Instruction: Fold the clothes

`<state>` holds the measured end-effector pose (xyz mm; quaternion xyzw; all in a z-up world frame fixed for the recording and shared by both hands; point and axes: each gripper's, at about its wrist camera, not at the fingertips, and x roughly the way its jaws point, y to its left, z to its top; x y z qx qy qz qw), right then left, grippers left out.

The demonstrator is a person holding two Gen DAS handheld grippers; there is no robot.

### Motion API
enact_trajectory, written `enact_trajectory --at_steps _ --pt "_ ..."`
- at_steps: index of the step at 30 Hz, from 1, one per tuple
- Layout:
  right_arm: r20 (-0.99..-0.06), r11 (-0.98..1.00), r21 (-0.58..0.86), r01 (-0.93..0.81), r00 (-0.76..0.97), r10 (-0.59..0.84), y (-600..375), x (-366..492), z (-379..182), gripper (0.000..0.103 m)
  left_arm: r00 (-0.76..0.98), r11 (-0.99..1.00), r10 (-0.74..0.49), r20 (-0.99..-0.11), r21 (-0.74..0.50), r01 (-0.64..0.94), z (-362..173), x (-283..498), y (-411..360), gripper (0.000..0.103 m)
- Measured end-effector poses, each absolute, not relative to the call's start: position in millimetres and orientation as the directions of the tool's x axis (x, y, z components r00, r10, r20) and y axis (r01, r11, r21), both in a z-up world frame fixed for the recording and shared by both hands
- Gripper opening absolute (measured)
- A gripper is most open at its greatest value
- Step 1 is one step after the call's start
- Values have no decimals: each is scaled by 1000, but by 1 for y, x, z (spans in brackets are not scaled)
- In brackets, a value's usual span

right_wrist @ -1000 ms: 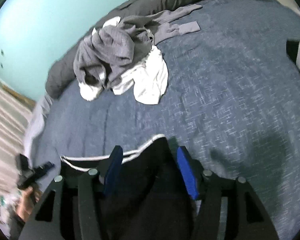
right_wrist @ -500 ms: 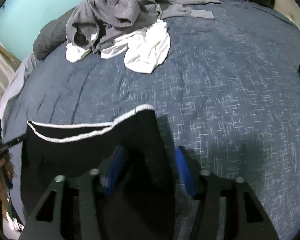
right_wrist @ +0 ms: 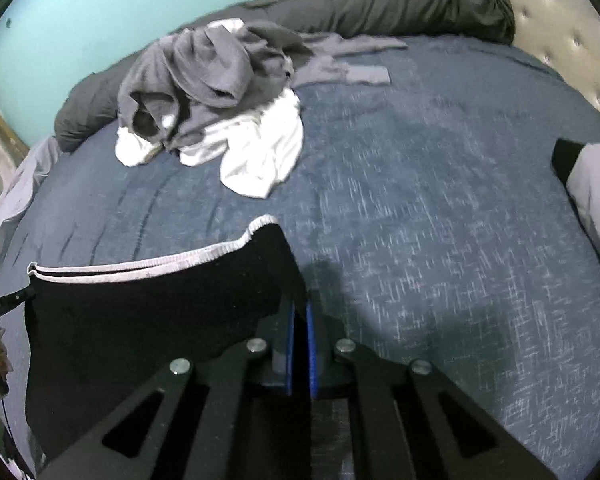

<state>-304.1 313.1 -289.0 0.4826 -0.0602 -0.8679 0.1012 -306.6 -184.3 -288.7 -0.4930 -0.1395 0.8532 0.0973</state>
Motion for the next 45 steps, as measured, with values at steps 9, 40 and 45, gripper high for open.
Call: enact_trajectory --at_steps 9,40,45 --pt "-853 -989 131 72 -500 -149 307 -306 -295 14 -502 -962 225 -835 -272 21 -287 -302 -186 37" --pt "-838 -887 394 239 -302 -454 139 -107 -320 10 -630 -896 275 -726 -431 106 -279 -112 -197 44" --pt "-856 -908 346 235 -317 -408 130 -106 -331 9 -634 -879 311 -708 -468 92 -279 -109 -203 45"
